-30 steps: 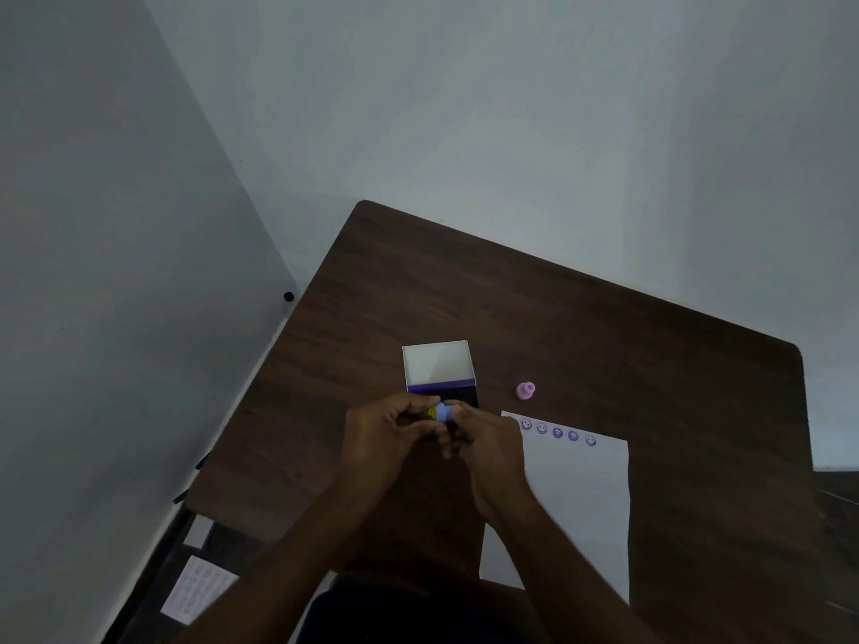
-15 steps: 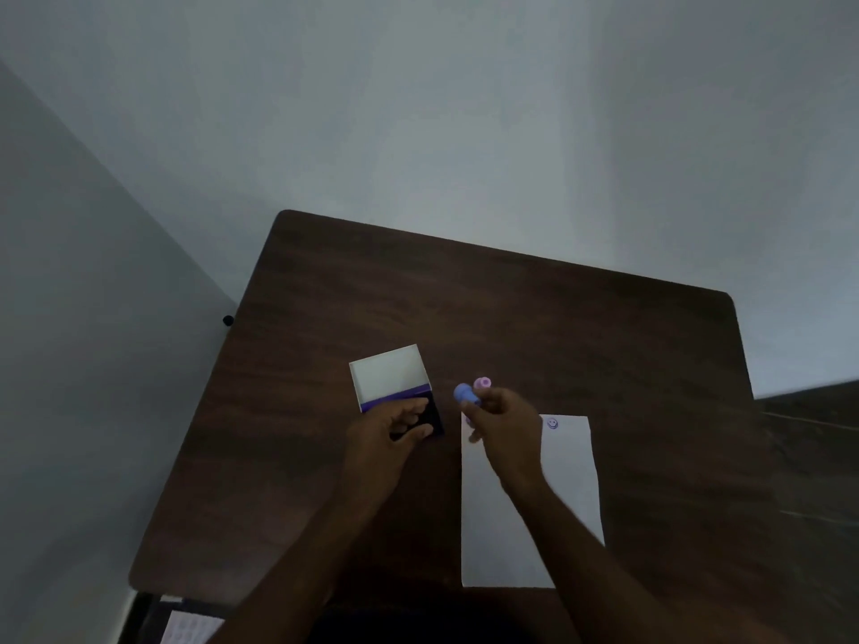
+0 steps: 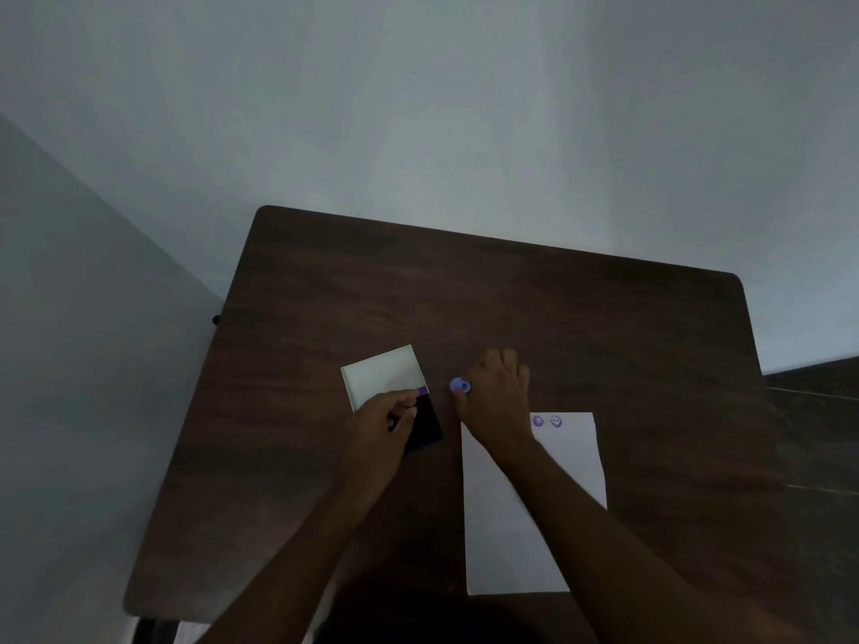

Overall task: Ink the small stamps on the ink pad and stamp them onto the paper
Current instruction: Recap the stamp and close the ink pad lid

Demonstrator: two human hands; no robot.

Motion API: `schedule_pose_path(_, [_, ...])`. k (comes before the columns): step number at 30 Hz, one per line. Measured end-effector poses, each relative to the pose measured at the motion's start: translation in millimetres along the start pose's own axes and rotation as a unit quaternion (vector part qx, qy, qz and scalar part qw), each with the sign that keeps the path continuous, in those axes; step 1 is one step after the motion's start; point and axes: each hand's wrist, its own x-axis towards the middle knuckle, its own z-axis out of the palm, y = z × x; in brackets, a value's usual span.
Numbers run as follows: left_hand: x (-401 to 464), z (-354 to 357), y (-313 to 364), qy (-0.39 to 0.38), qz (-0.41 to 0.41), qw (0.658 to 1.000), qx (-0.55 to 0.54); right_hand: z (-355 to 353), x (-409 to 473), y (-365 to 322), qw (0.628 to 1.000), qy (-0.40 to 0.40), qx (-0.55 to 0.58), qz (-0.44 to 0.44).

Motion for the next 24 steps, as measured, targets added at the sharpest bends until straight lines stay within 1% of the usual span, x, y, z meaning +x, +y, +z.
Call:
schedule_pose_path(4, [-0.5,-4.9,-8.7,0.02,-0.008,1.0,-0.001,5.4,7.6,-2.6,1.0,-0.023,-0.009,-0.013])
schedule_pose_path(8, [0.1,-18.6,-14.9,0.045,-0.059,0.996,-0.049,-1.2,12.1,-6.3,0.999,-0.032,0.0,-0.004])
schedule_pose_path(10, [-0.8,-25.0,-18.7,0.065,-0.084,0.99,-0.093,-3.8,8.8,-9.5,0.999,-0.01,0.047,-0.009])
schedule_pose_path(12, [-0.2,-31.4,-22.7,0.093,-0.114,0.977,-0.154,-3.1,7.4,-19.0,0.991,0.009,0.136,-0.007])
schedule_pose_path(13, [1.2,-34.3,-24.3,0.106,-0.129,0.967,-0.191,-0.2,9.6,-25.3,0.985,-0.01,0.174,-0.002])
schedule_pose_path(16, [10.9,-41.4,-25.7,0.135,-0.167,0.942,-0.259,5.8,27.1,-47.5,0.964,-0.173,0.201,0.023])
schedule_pose_path(17, [15.2,-43.4,-25.8,0.137,-0.18,0.937,-0.266,5.8,32.5,-54.9,0.957,-0.193,0.217,0.026])
schedule_pose_path(19, [24.8,-47.1,-25.1,0.137,-0.209,0.928,-0.276,4.9,41.0,-66.5,0.948,-0.185,0.256,0.031])
schedule_pose_path(21, [32.6,-48.5,-24.7,0.141,-0.229,0.918,-0.291,5.0,49.3,-71.1,0.945,-0.185,0.264,0.049])
schedule_pose_path(24, [40.1,-47.5,-23.3,0.142,-0.23,0.913,-0.305,5.8,55.5,-70.5,0.93,-0.19,0.304,0.08])
